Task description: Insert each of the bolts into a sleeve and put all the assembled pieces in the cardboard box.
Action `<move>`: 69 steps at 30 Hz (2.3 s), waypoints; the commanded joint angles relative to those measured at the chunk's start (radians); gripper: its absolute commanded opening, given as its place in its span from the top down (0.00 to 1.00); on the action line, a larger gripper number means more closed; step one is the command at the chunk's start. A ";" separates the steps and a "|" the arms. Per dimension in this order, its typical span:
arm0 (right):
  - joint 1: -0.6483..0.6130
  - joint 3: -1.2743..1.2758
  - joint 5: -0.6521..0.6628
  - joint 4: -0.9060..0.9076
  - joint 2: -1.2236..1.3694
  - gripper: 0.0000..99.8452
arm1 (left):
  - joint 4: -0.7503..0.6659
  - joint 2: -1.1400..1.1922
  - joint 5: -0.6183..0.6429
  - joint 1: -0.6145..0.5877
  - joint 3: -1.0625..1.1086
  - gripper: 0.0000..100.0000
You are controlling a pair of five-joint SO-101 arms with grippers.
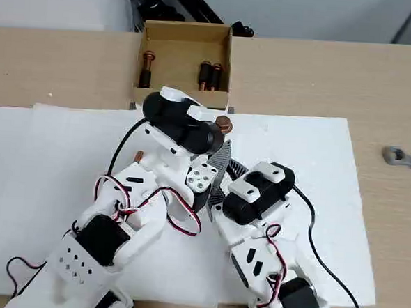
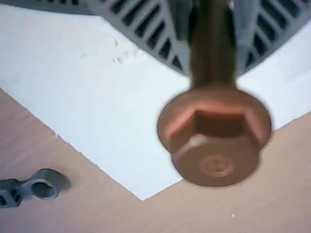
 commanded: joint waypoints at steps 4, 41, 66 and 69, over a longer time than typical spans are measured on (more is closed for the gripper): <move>-0.007 -0.040 0.005 -0.010 -0.010 1.00 | -0.002 0.000 0.005 -0.071 -0.005 1.00; -0.004 -0.041 0.008 -0.015 -0.010 1.00 | 0.247 0.003 0.046 -0.052 -0.268 1.00; -0.008 -0.035 0.009 -0.079 -0.010 1.00 | 0.256 0.123 0.035 -0.049 -0.374 0.99; -0.008 -0.034 0.009 -0.079 -0.010 1.00 | 0.304 0.153 0.035 -0.049 -0.437 0.99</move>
